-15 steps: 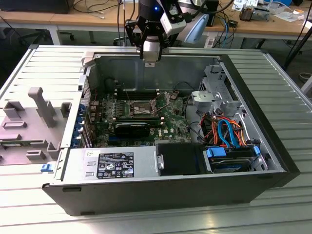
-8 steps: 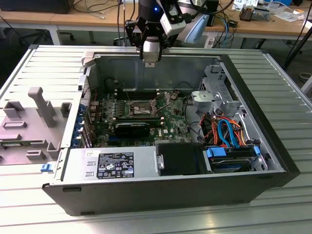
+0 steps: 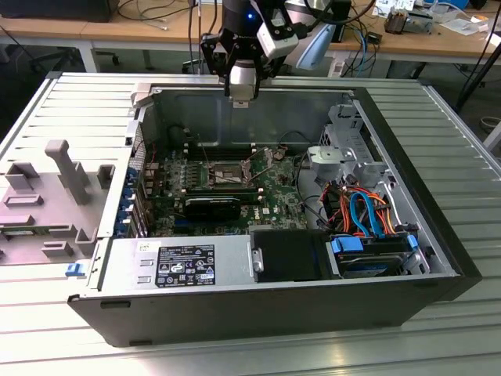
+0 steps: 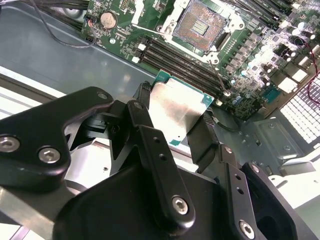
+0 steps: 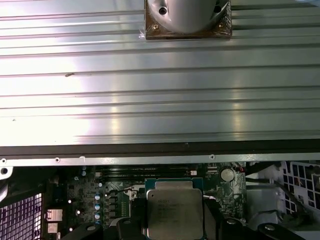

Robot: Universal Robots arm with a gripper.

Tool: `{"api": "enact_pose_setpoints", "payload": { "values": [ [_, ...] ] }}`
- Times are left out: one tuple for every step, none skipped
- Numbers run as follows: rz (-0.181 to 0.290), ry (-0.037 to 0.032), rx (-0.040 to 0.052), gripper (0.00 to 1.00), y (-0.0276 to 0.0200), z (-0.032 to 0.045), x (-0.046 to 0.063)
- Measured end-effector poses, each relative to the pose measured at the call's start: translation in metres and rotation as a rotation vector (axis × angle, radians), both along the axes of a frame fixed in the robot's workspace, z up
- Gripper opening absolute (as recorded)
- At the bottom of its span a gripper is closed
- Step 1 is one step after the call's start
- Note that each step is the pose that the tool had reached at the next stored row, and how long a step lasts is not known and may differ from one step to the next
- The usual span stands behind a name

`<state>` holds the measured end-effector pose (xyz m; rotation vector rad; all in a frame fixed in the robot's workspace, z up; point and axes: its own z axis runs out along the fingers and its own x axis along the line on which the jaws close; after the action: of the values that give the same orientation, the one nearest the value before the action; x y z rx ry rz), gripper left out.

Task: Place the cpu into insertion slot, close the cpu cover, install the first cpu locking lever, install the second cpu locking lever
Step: 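Place the cpu into insertion slot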

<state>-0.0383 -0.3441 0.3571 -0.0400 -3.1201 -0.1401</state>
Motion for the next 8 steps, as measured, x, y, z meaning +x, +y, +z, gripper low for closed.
{"api": "enact_pose_setpoints", "payload": {
  "values": [
    [0.0, 0.0, 0.0, 0.54, 0.0, -0.0002, 0.0],
    [0.0, 0.0, 0.0, 0.54, 0.0, -0.0003, 0.0],
    [0.0, 0.0001, -0.0001, 0.54, 0.0, -0.0005, 0.0],
    [0.0, 0.0001, -0.0001, 0.54, 0.0, -0.0007, 0.0],
    [0.0, 0.0001, -0.0001, 0.54, 0.0, -0.0009, 0.0],
    [0.0, 0.0001, -0.0001, 0.54, 0.0, -0.001, 0.0],
    [0.0, 0.0001, -0.0001, 0.54, 0.0, -0.0012, 0.0],
    [0.0, 0.0001, 0.0, 0.54, 0.0, -0.0013, 0.0]
  ]
}}
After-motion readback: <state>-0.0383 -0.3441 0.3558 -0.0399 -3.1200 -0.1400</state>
